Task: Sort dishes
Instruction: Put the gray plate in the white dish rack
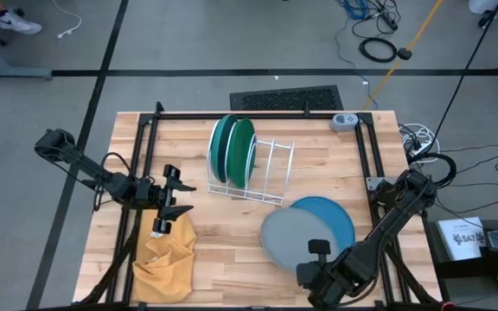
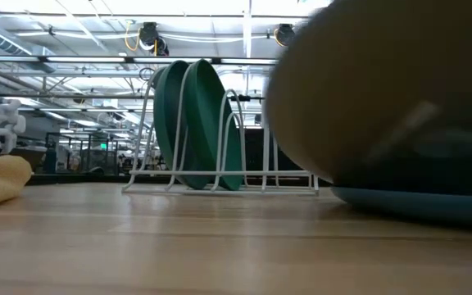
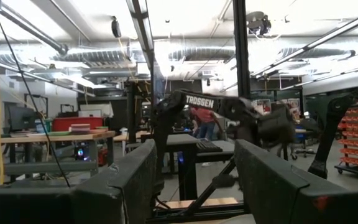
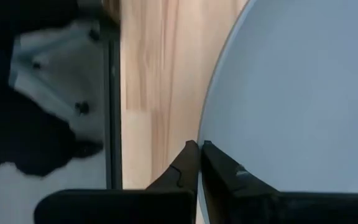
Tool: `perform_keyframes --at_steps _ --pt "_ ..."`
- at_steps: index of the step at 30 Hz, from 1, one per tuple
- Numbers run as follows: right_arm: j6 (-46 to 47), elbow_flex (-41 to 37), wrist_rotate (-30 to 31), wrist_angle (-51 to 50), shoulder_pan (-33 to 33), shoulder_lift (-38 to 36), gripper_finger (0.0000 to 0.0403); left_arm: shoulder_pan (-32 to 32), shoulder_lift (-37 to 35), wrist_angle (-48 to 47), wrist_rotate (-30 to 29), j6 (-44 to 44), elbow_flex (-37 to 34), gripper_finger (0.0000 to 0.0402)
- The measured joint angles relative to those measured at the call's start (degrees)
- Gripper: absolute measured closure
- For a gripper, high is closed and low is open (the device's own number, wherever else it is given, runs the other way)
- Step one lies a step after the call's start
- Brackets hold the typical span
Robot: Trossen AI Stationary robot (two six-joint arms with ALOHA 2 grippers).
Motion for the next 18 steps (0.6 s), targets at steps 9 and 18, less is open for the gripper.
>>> perform_keyframes --at_steps 9,18 --pt "-2.72 10.84 15.91 -2.71 0.04 -0.02 0.0403 -0.01 0.00 0.91 0.01 -0.12 0.00 0.0185" --pt "-1.45 16.85 32.31 -1.86 0.02 -0.04 0.0403 0.00 -0.01 2.22 0.73 -0.65 0.00 0.0185"
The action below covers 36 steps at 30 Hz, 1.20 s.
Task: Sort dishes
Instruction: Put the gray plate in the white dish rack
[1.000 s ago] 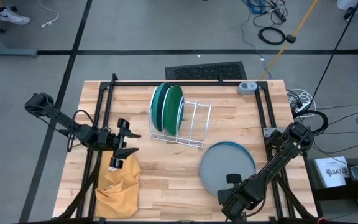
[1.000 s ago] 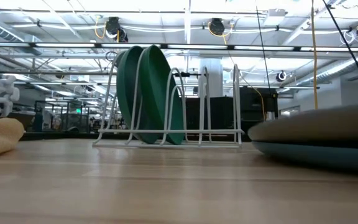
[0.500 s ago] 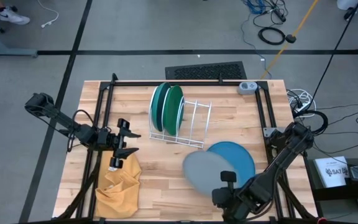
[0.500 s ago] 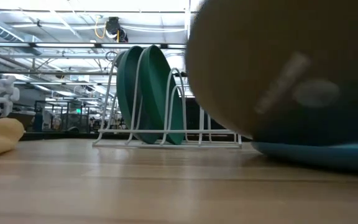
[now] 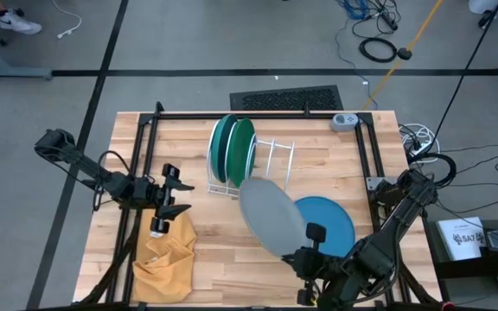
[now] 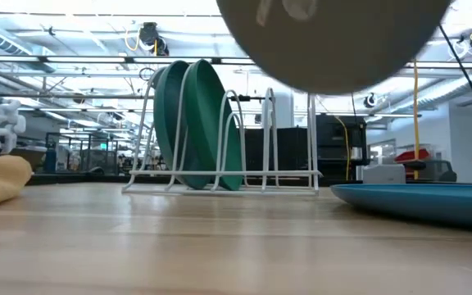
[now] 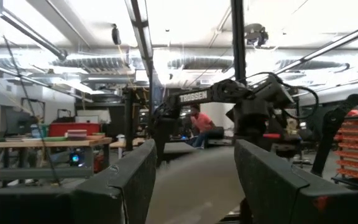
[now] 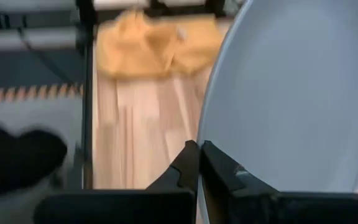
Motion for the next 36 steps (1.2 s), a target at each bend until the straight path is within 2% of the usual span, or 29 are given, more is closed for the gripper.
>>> perform_keyframes --at_steps 12,17,31,36 --pt "-2.90 0.34 22.96 17.03 -1.99 0.60 0.0402 -0.02 0.02 1.37 1.96 -0.94 0.00 0.0185" --pt "-2.99 0.34 27.52 21.47 -4.70 3.47 0.0402 -0.01 0.02 1.30 2.45 -0.92 0.00 0.0185" --pt "-17.09 0.34 29.15 36.69 -10.98 6.67 0.0402 -0.02 0.02 1.21 4.49 -0.92 0.00 0.0185" --pt "-20.61 0.34 26.35 40.02 -13.44 6.71 0.0402 -0.02 0.02 1.21 5.47 -0.88 0.00 0.0185"
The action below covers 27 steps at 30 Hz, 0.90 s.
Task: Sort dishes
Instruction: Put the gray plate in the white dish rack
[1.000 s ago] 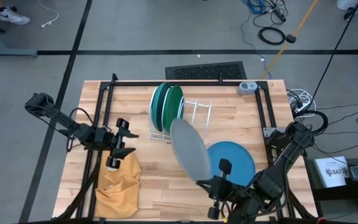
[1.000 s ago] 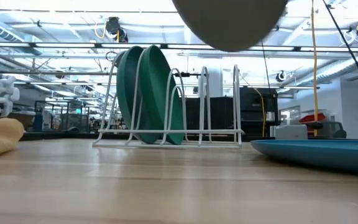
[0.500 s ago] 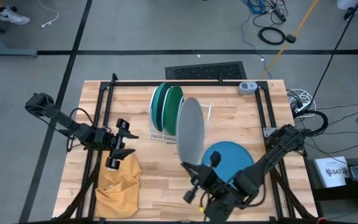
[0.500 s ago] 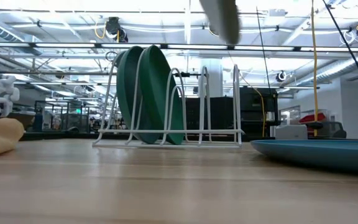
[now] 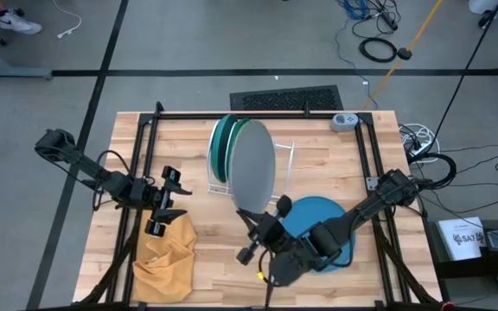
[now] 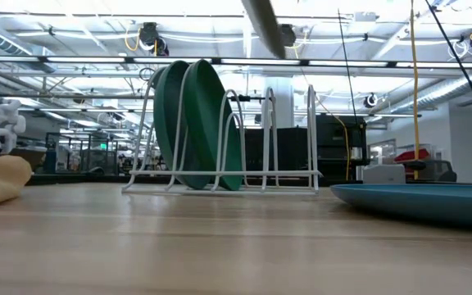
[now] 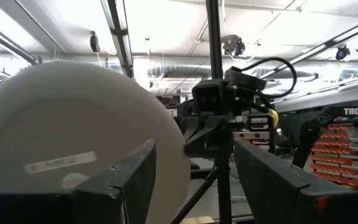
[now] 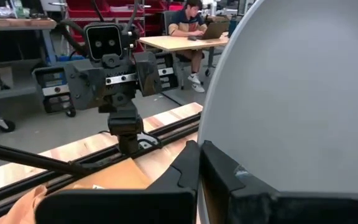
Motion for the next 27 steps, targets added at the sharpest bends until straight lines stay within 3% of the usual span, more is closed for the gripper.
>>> perform_keyframes --at_steps 12,20,27 --pt "-4.58 -0.02 -9.31 1.47 -6.81 0.02 0.0402 0.00 0.00 0.00 -0.01 0.42 0.00 0.0185" --pt "-3.22 -0.29 -11.20 -1.40 -10.40 0.02 0.0402 0.00 0.00 0.00 -0.02 0.44 0.00 0.0185" --pt "-0.05 -6.49 -11.02 1.48 -12.08 0.07 0.0402 0.00 0.00 -0.02 -0.02 0.44 0.00 0.0185"
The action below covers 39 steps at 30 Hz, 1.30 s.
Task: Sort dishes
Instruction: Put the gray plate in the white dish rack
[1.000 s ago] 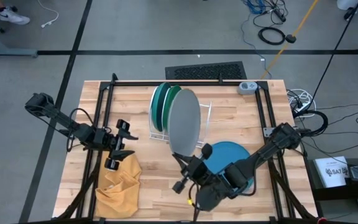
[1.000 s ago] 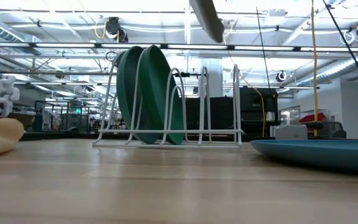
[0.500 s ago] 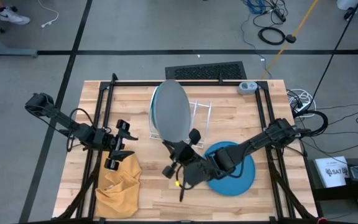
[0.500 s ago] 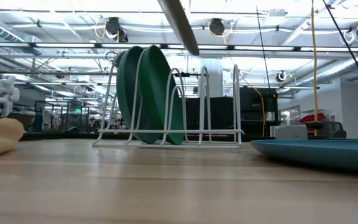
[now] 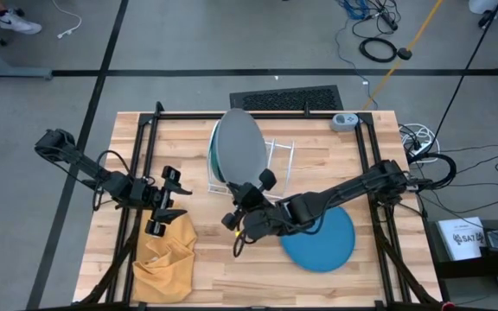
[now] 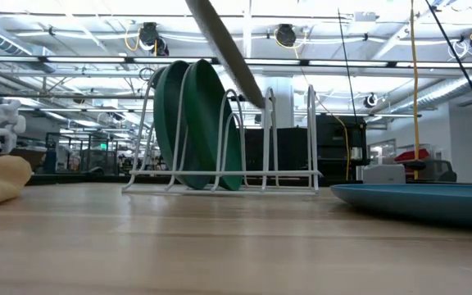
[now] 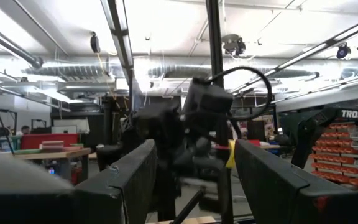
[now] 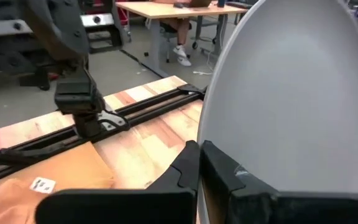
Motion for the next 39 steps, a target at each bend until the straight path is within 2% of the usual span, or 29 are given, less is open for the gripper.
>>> perform_keyframes --at_steps 5,10,20,27,34,39 --pt "-3.20 -5.97 0.42 8.93 -0.68 -0.13 0.0402 0.00 0.00 0.00 0.00 0.00 0.00 0.0185" --pt "-0.44 -11.87 1.59 13.74 -0.97 -0.28 0.0402 -0.01 0.00 -0.02 0.00 0.02 0.00 0.0185" --pt "-6.11 -23.25 3.07 32.54 -0.85 -0.28 0.0402 -0.01 0.00 -0.02 -0.02 0.02 0.00 0.0185" --pt "-17.81 -28.91 -3.54 51.36 -0.60 -0.28 0.0402 0.00 0.00 -0.26 -0.02 0.02 0.00 0.0185" --pt "-18.05 -31.52 -4.37 53.66 -0.58 -0.33 0.0403 -0.01 0.00 -0.26 -0.02 -0.01 0.00 0.0185" --pt "-18.21 -34.96 -4.37 59.89 -0.42 -0.33 0.0403 0.00 0.00 -0.26 -0.02 -0.08 0.00 0.0185"
